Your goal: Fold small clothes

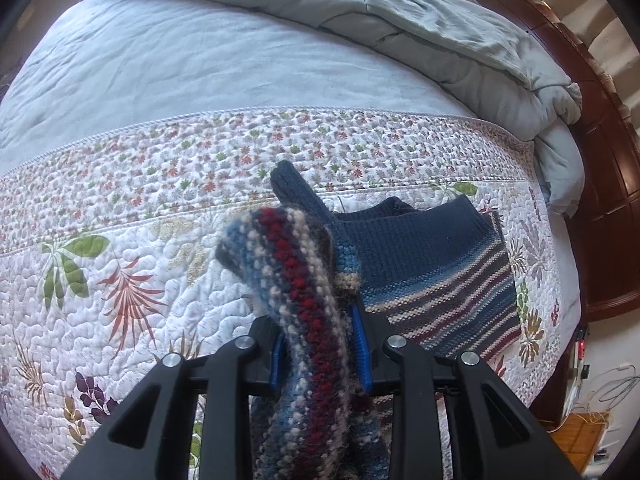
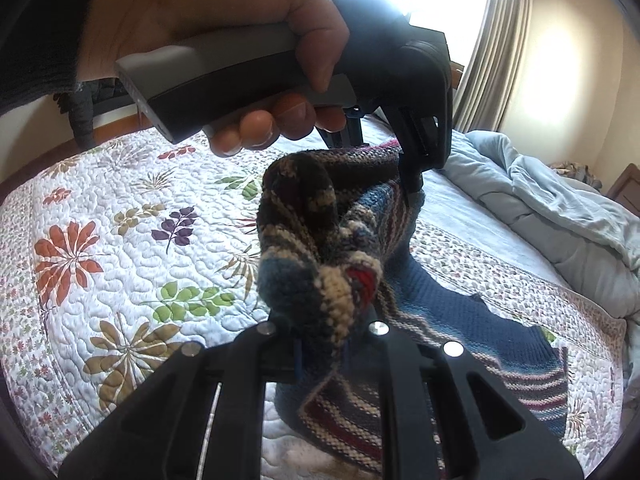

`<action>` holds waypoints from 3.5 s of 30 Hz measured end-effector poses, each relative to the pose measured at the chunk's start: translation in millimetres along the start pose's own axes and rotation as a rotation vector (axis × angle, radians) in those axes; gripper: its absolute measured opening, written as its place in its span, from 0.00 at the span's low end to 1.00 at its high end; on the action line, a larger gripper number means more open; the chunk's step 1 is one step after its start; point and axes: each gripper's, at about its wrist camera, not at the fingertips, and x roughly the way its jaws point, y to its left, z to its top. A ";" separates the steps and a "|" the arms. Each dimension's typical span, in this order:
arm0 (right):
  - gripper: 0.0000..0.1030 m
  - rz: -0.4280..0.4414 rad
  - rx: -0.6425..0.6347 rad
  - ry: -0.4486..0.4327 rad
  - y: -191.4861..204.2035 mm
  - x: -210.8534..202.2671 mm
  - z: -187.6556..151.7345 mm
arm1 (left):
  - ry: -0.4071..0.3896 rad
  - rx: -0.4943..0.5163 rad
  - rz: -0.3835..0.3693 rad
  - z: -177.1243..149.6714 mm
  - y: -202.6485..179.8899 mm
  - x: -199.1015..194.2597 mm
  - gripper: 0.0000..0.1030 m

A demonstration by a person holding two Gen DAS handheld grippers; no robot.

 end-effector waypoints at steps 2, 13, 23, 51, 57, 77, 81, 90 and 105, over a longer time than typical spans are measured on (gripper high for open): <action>0.11 -0.003 0.006 -0.006 -5.5 -3.2 -0.6 | -0.001 0.004 0.003 1.4 -6.0 -1.1 0.27; 0.11 -0.020 0.053 -0.026 -35.7 -21.3 -9.7 | 0.008 0.038 0.017 11.2 -44.7 3.9 0.27; 0.11 -0.047 0.144 -0.036 -73.8 -37.9 -30.7 | 0.020 0.082 0.012 20.7 -95.4 19.1 0.27; 0.11 -0.112 0.500 -0.043 -202.0 -67.1 -158.3 | 0.136 0.211 0.006 45.2 -245.9 145.1 0.27; 0.11 -0.085 0.619 -0.062 -222.2 -72.6 -182.4 | 0.163 0.249 0.062 45.8 -273.2 170.6 0.27; 0.46 0.218 1.050 -0.022 -275.7 -60.7 -259.3 | 0.009 0.299 0.013 39.3 -300.0 119.4 0.79; 0.46 0.278 1.107 -0.038 -286.2 -73.4 -264.7 | -0.110 0.253 -0.071 9.5 -256.8 62.7 0.89; 0.66 0.465 1.261 0.147 -308.9 -42.8 -254.8 | -0.183 0.109 -0.335 -90.9 -156.1 50.9 0.90; 0.18 0.446 1.205 0.256 -332.7 -54.1 -237.5 | -0.131 0.054 -0.503 -150.5 -151.9 112.3 0.89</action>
